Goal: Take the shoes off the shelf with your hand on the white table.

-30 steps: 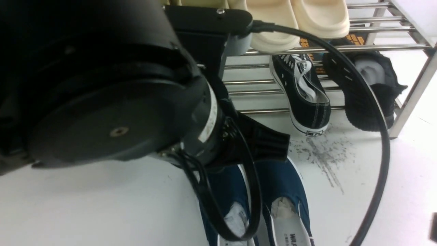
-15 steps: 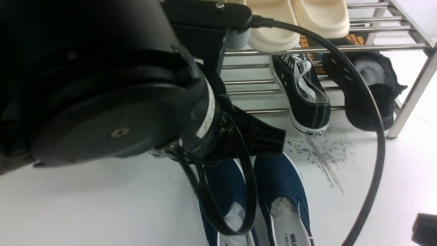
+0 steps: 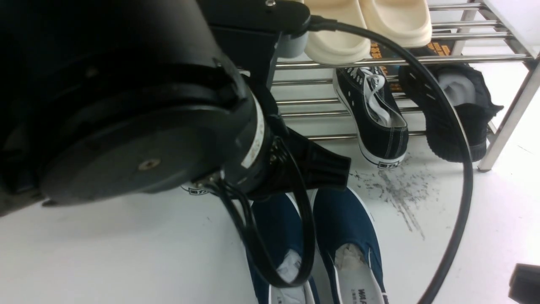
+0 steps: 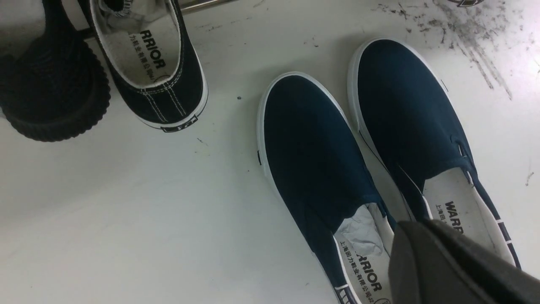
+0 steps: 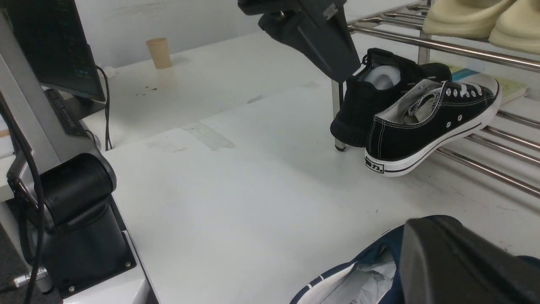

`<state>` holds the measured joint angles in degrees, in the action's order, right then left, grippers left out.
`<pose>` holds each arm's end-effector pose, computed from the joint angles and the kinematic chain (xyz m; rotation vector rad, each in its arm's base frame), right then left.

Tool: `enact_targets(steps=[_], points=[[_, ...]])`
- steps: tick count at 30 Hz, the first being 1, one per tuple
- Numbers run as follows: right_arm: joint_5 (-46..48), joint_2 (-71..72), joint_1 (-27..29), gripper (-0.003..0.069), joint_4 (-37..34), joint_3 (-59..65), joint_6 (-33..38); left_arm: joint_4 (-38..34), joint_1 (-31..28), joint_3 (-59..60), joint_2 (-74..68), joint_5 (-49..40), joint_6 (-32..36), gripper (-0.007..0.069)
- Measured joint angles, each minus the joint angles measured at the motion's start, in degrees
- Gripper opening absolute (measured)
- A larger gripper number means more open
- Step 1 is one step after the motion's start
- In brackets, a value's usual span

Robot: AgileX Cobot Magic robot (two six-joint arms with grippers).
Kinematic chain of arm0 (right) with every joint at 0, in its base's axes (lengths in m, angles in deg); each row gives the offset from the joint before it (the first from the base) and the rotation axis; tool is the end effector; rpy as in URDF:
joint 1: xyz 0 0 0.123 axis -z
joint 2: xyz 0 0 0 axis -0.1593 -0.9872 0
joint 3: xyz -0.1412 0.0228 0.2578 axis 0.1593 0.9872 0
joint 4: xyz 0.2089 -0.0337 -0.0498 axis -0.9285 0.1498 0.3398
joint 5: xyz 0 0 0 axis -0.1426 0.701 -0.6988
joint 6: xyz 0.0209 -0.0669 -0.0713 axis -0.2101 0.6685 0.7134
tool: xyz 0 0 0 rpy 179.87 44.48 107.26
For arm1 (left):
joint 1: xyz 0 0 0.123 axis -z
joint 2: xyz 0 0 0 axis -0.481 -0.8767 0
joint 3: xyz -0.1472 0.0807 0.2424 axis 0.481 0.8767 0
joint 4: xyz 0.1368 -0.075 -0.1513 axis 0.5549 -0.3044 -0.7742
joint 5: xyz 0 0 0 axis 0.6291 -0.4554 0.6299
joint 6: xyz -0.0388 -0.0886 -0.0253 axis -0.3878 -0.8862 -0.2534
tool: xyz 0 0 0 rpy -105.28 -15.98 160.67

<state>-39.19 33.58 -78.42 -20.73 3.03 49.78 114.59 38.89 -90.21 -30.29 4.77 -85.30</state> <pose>0.0292 0.0362 0.3135 -0.7653 1.5786 0.9138 0.1321 -0.1966 0.4008 0.3801 2.4034 -0.1990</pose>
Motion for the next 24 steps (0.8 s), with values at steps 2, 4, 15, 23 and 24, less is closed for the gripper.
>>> enact_targets(steps=[2,4,15,23,24], points=[[0.0,-0.3,0.0,-0.0004,-0.3,0.0,0.0,0.1,0.0,0.0,0.0,0.0,0.0,0.0019],[0.0,-0.6,0.0,-0.0003,-2.4,0.0,0.0,0.1,0.0,0.0,0.0,0.0,0.0,0.0020],[-0.1,0.0,18.3,0.0004,-13.0,0.3,0.0,6.5,0.0,0.0,0.0,0.0,0.0,0.0029],[-5.9,7.2,48.2,0.0010,-16.8,10.5,-0.2,12.6,0.0,0.0,0.1,0.0,1.6,0.0032],[-6.0,8.1,50.9,0.0010,-16.8,12.1,-0.2,13.3,0.0,0.0,0.1,0.0,2.0,0.0032]])
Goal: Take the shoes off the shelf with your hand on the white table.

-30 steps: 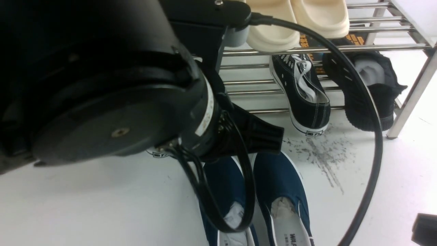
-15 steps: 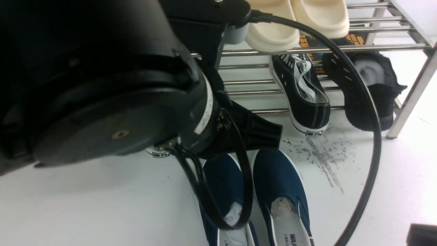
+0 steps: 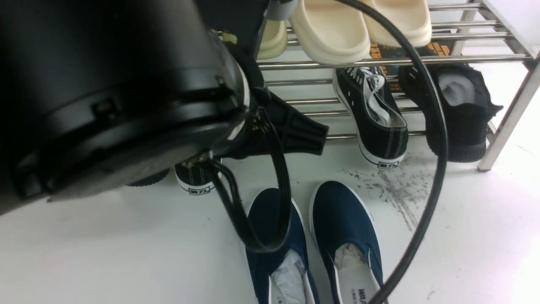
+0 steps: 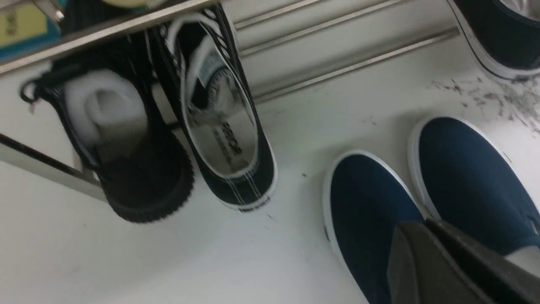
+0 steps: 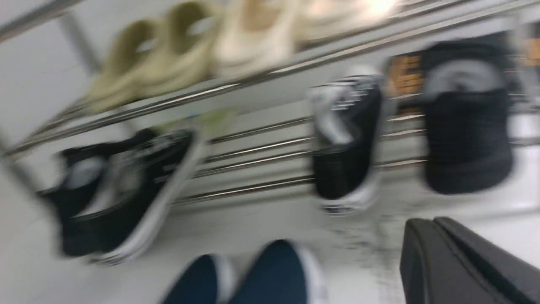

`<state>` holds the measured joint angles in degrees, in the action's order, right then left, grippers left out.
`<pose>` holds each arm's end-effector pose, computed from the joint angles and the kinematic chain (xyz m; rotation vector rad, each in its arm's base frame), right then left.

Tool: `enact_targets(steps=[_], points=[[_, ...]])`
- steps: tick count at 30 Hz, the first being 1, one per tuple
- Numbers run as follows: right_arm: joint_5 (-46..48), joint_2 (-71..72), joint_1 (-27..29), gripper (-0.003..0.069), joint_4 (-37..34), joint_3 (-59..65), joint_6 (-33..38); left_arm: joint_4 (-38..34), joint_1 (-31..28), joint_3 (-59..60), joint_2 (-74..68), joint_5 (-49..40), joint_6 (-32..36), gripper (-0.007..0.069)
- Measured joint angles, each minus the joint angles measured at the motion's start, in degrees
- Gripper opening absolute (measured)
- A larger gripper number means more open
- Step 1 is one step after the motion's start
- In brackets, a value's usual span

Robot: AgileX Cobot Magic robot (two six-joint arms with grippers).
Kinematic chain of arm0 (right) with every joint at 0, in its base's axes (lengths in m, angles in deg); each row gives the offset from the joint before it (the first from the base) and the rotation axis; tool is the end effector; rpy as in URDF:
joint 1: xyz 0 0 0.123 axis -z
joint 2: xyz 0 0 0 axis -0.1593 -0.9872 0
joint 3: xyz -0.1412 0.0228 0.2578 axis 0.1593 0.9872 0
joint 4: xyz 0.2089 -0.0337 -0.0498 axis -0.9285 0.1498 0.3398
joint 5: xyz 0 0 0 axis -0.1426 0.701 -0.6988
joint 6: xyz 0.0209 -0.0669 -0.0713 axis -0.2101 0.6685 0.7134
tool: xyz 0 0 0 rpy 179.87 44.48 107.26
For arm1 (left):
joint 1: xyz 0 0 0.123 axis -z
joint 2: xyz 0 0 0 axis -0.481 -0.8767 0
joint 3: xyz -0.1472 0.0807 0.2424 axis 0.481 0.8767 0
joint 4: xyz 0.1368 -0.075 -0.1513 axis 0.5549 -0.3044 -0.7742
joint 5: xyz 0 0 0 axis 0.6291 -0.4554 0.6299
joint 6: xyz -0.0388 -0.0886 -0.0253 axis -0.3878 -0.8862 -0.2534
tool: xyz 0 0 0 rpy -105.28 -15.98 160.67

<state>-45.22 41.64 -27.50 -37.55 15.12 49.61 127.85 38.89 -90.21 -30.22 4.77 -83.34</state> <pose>0.0324 0.0066 0.2610 0.1439 1.6890 0.5524 0.1473 -0.1877 0.4140 0.4138 2.2059 -0.0181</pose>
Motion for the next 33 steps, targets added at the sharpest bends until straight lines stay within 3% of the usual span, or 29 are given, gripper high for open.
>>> enact_targets(steps=[4,10,16,26,33], points=[[0.0,3.8,10.8,0.0012,-1.7,7.3,0.0,2.4,0.0,0.0,0.0,0.0,0.6,0.0032],[3.7,9.9,19.1,0.0016,-7.1,14.8,0.0,3.0,0.0,0.0,0.0,0.0,0.9,0.0036],[9.5,12.4,19.9,0.0022,-9.2,14.3,0.0,2.9,0.0,0.0,0.0,0.0,0.9,0.0036],[10.2,12.4,19.9,0.0036,-9.2,14.3,0.0,2.4,0.0,0.0,0.3,0.0,2.2,0.0036],[10.2,12.4,19.9,0.0048,-9.2,14.3,0.0,-5.2,0.0,0.0,5.4,0.0,5.4,0.0015]])
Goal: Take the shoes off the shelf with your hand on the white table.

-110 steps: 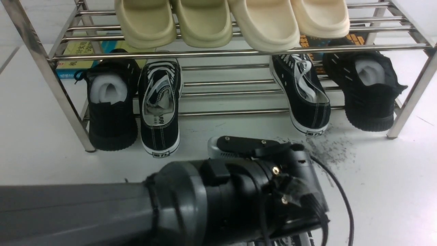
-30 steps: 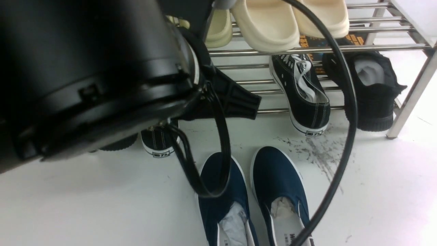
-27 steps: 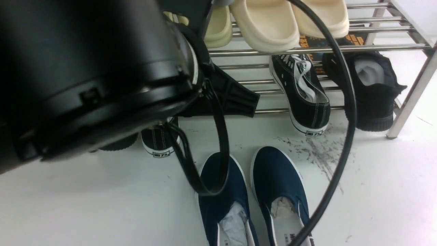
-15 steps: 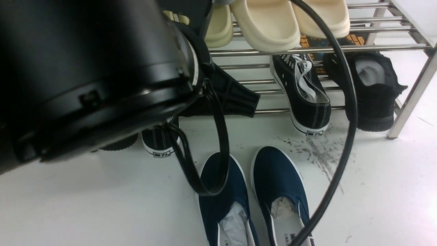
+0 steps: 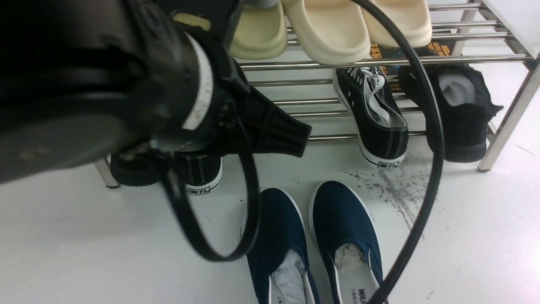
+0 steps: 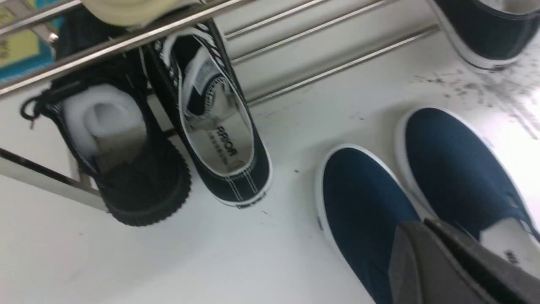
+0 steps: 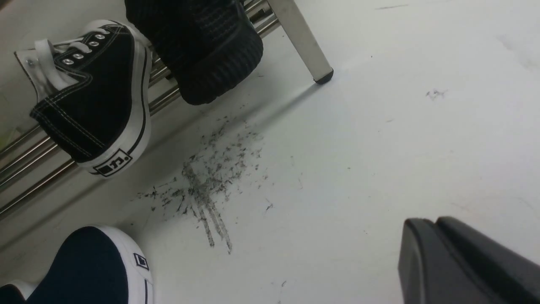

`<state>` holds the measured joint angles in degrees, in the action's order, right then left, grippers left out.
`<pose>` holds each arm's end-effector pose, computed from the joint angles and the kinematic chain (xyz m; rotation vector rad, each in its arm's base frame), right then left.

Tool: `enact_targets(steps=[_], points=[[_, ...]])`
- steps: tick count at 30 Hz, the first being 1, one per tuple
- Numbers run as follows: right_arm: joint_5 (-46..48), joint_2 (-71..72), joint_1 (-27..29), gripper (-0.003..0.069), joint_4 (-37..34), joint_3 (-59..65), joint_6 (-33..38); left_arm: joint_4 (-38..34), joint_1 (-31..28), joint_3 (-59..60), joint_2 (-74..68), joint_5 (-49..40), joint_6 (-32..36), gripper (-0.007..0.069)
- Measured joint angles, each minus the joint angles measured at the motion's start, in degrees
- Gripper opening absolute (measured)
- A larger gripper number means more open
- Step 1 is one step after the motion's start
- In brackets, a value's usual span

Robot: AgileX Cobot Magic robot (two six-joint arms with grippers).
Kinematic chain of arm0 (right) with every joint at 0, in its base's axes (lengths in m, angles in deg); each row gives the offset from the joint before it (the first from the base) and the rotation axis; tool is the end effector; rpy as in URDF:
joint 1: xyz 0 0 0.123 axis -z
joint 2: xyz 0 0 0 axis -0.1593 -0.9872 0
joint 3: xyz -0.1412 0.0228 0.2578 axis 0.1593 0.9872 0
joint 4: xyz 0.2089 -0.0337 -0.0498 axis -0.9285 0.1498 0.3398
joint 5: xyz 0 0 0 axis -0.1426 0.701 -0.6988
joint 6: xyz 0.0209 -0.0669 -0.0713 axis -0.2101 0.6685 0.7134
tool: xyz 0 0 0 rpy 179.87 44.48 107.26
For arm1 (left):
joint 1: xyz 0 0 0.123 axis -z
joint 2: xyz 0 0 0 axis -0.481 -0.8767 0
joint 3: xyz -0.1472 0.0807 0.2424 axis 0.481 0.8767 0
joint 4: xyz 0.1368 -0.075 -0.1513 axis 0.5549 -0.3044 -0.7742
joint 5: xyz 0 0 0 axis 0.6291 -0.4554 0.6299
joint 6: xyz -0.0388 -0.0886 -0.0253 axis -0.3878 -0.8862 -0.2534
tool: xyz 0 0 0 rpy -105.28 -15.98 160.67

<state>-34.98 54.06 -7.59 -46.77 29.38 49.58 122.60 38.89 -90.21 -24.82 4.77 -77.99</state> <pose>0.0156 -0.0013 0.1711 0.6039 1.7999 0.3936 0.1310 -0.1652 0.4288 0.4732 2.2110 -0.1229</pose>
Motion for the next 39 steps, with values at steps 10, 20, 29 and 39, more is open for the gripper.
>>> enact_targets(steps=[10,20,29,39], points=[[0.5,0.0,0.0,0.0060,0.5,-0.1,8.0,-1.6,0.0,-0.2,7.8,0.0,1.3,0.0014],[0.7,0.0,0.0,0.0071,-4.4,-0.1,44.3,-1.7,0.0,0.0,7.9,0.0,1.3,0.0015],[0.6,0.0,0.0,0.0083,-8.7,-0.1,49.0,-1.7,0.0,5.1,7.9,0.0,0.4,0.0017],[0.5,0.0,0.0,0.0092,-14.5,-0.1,49.1,-1.7,0.0,5.4,7.9,0.0,0.2,0.0017]])
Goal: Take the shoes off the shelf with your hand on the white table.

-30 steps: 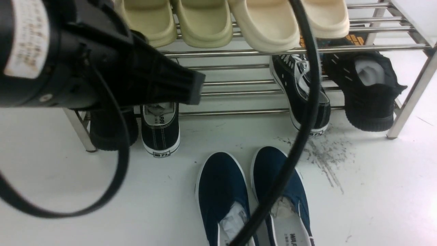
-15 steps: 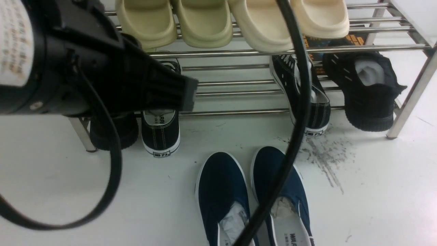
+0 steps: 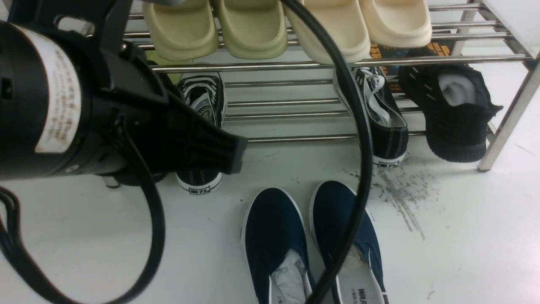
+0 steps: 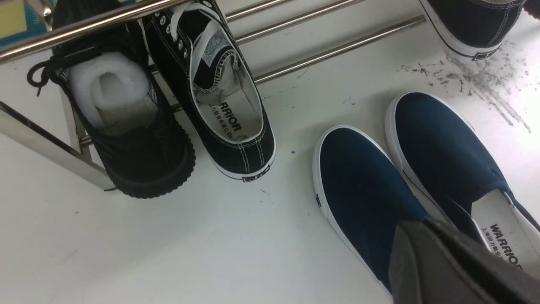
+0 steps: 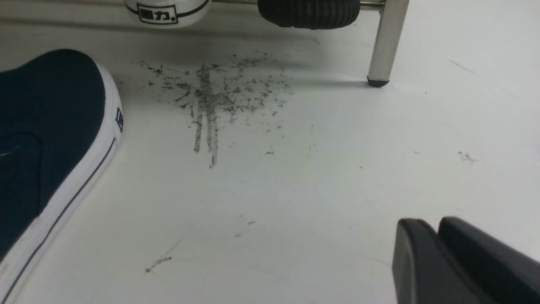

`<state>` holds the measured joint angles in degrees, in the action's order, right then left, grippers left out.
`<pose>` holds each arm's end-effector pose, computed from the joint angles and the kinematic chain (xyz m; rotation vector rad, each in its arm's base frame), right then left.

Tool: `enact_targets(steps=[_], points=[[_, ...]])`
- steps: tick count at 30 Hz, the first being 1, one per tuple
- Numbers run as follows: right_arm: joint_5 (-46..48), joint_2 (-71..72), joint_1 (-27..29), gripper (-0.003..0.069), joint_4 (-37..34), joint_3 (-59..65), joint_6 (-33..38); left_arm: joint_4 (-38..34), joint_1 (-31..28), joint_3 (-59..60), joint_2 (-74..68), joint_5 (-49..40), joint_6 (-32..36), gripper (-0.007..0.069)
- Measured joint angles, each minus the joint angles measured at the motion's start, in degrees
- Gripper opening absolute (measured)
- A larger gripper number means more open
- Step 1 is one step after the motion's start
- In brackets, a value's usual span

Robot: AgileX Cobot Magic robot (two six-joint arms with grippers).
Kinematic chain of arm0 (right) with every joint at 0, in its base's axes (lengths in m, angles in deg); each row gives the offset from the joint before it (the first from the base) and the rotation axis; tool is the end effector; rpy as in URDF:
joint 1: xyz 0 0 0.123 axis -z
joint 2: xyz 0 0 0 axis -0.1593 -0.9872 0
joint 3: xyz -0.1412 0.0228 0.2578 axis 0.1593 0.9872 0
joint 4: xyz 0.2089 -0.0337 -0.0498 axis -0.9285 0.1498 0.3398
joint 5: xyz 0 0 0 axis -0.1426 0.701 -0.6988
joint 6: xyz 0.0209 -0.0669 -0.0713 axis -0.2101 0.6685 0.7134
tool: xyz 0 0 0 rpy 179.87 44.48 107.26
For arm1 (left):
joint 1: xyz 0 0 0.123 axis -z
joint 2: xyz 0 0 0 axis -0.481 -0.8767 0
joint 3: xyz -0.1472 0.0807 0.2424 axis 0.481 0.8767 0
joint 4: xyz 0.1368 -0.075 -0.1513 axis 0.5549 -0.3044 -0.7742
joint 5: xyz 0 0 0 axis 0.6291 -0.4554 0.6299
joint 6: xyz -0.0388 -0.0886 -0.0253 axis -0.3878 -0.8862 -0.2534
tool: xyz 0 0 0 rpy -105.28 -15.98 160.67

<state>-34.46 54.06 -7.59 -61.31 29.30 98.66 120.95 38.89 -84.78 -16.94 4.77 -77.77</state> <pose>0.0155 0.0086 0.1717 -0.0440 1.8761 0.0599 0.1139 -0.1293 0.4284 0.4587 2.2090 -0.1826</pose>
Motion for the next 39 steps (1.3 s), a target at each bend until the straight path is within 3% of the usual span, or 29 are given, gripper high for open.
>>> enact_targets(steps=[16,24,30,39], points=[[0.0,0.0,0.0,0.0113,0.1,0.0,0.0,0.1,0.0,0.0,0.0,0.0,0.0,0.0019],[0.1,0.0,-0.3,0.0122,8.3,0.0,0.0,0.3,0.0,0.0,0.0,0.0,-0.1,0.0019],[0.1,0.0,-6.1,0.0129,9.1,0.0,0.0,0.0,0.0,0.0,0.1,0.0,-3.2,0.0019],[0.1,0.0,-6.3,0.0139,9.1,0.0,0.0,-0.9,0.0,0.0,1.2,0.0,-4.3,0.0022]])
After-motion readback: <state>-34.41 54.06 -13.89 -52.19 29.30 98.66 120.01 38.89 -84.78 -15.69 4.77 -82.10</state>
